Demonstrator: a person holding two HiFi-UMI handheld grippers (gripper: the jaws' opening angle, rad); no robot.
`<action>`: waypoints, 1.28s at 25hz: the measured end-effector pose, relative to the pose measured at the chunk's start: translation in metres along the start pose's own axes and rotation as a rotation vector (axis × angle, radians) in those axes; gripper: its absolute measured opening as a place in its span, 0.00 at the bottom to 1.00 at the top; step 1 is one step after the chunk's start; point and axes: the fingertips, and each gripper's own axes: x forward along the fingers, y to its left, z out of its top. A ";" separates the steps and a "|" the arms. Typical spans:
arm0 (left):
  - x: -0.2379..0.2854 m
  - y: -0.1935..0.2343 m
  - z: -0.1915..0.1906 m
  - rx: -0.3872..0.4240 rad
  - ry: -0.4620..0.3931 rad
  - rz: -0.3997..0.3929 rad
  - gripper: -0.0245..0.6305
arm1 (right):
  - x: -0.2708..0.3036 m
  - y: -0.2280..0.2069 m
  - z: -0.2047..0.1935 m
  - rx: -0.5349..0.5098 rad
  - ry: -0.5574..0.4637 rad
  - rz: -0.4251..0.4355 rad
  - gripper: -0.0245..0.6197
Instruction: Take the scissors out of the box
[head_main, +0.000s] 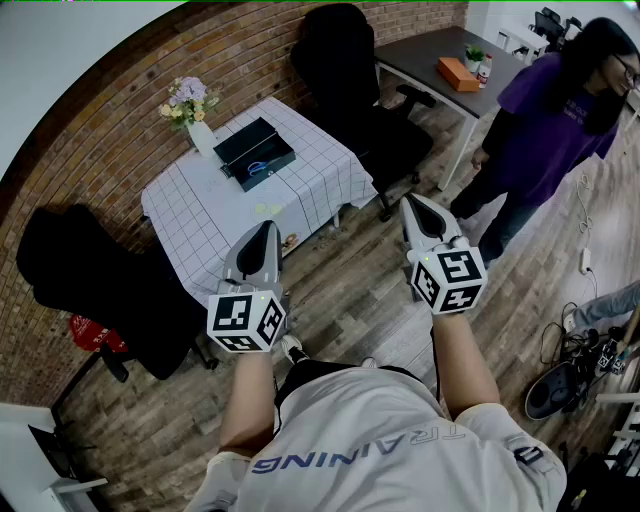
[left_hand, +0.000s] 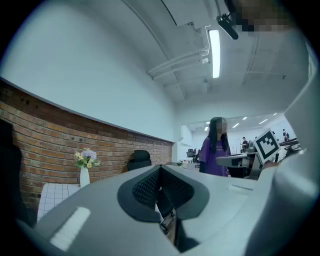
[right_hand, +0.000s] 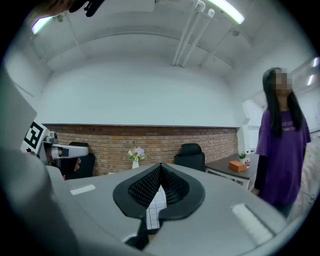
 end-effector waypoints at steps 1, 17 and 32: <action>-0.001 -0.002 -0.001 0.002 0.003 0.000 0.04 | -0.001 0.000 0.000 0.001 -0.001 0.002 0.06; 0.004 -0.017 0.002 0.021 0.006 -0.014 0.04 | -0.007 -0.008 0.002 0.007 -0.022 0.009 0.06; 0.019 -0.012 -0.021 -0.010 0.064 -0.016 0.04 | 0.013 -0.019 -0.011 0.051 -0.016 0.060 0.06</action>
